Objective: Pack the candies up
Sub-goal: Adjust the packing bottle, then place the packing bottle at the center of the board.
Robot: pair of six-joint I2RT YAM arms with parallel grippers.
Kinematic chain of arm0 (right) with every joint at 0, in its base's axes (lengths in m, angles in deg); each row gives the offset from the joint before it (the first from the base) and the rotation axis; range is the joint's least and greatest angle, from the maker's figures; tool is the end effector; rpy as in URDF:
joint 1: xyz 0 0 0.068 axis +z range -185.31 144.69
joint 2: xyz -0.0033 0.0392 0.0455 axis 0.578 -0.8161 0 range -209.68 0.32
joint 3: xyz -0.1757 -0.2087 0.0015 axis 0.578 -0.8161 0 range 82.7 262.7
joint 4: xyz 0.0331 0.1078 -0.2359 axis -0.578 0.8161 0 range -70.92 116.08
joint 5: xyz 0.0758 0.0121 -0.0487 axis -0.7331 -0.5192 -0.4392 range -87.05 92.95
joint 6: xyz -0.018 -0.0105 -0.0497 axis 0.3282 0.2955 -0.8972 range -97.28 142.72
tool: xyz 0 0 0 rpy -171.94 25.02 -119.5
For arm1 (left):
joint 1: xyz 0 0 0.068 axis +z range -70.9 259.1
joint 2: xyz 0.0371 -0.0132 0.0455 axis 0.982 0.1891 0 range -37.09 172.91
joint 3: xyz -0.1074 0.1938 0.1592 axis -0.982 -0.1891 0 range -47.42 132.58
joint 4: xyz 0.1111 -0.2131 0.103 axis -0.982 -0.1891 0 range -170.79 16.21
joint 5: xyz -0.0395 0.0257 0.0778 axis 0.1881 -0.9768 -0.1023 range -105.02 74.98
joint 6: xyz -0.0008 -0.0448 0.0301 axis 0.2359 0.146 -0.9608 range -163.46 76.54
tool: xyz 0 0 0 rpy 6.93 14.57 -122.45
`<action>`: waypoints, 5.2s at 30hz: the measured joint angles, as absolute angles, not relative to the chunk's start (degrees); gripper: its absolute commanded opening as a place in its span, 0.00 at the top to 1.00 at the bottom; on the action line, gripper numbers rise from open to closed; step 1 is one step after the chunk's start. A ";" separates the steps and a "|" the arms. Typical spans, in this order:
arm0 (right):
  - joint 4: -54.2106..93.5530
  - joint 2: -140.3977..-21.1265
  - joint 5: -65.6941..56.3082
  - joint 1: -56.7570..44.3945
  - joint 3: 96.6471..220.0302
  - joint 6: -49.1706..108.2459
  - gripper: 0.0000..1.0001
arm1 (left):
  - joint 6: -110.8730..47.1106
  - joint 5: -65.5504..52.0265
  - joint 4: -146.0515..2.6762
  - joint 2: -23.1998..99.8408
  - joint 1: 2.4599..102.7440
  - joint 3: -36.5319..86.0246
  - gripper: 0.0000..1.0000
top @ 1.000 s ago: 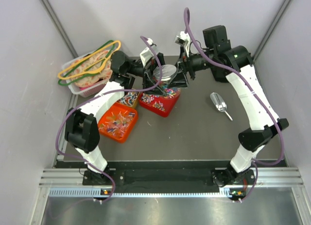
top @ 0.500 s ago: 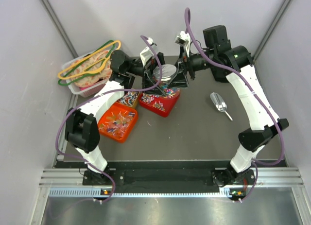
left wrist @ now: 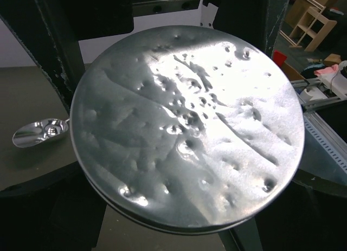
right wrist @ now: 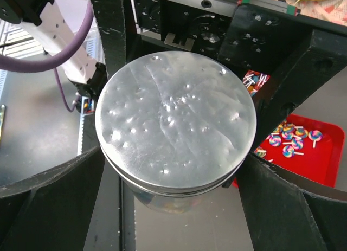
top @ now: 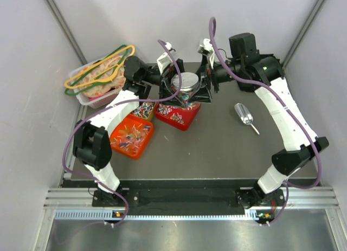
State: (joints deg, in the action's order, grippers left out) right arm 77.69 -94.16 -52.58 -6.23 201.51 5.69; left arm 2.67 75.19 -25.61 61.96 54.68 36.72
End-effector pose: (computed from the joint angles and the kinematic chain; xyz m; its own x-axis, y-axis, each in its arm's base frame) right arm 0.2627 0.1797 0.4793 -0.2158 -0.3097 -0.9260 -0.9764 0.0763 0.2020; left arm 0.3272 -0.1877 0.4097 -0.2015 0.0944 -0.9749 0.8867 -0.4054 -0.2225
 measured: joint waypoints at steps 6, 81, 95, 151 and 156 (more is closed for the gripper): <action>74.25 -92.54 -52.82 -6.23 198.89 6.45 0.01 | 2.69 75.17 -25.24 61.96 54.70 36.76 0.01; 59.87 -93.76 -29.11 2.38 199.82 15.06 0.93 | -48.26 69.20 -88.01 58.88 62.92 50.22 0.01; 68.11 -93.96 -28.06 2.43 198.56 13.16 0.95 | -64.94 57.22 -108.34 56.30 59.64 47.82 0.01; 48.72 -75.56 -33.43 -7.84 142.80 0.20 0.91 | -57.70 21.10 -100.31 54.66 72.29 46.07 0.01; 40.79 -77.33 -33.28 -7.23 136.46 -0.02 0.91 | -57.66 20.00 -100.01 54.16 73.21 45.11 0.01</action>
State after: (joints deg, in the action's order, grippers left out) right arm 40.79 -77.33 -33.28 -7.23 136.46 -0.02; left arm -57.66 20.00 -100.01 54.16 73.21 45.11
